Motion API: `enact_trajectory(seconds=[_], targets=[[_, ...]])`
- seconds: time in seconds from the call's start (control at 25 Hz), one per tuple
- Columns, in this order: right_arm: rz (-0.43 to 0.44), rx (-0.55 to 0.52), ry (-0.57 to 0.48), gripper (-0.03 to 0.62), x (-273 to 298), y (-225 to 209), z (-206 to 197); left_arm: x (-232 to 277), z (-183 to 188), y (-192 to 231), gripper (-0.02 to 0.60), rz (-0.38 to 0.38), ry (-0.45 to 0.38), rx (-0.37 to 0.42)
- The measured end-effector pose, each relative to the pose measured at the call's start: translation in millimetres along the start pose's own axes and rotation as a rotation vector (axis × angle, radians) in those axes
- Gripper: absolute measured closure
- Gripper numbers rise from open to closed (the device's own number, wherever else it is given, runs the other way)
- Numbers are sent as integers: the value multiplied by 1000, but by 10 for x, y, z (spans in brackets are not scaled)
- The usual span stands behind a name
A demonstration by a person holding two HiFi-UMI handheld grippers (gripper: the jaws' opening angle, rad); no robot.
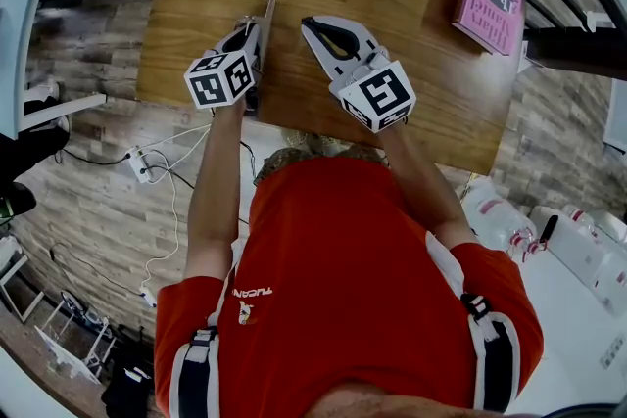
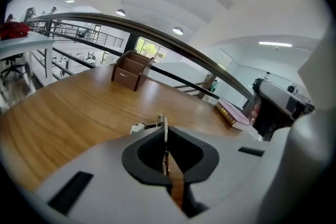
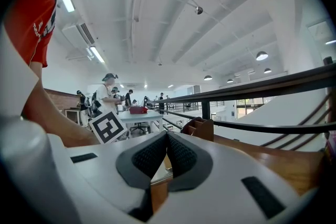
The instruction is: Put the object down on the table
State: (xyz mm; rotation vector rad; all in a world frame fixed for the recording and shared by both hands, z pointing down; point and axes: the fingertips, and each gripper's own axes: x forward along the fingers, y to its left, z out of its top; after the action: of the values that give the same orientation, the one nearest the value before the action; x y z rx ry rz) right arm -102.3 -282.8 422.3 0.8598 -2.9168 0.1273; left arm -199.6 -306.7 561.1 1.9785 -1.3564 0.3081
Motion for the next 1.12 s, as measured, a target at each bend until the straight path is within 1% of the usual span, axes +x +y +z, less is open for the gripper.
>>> enact_trajectory(seconds=[0.24,0.56,0.8,1.12], targets=[[-8,5,2,569,-18,-25,-12,60,-28,34,569,9,15,-2],[-12,6,5,569,-22,-43,-14,78,-28,101,560,21,3,3],[-13,6,8,569,-26,-30,-13,86,-56,122,478,14,-11,-4],[-11,2,9,569,-56,-5,-16,96,-136,172,370,42,-1,-3]])
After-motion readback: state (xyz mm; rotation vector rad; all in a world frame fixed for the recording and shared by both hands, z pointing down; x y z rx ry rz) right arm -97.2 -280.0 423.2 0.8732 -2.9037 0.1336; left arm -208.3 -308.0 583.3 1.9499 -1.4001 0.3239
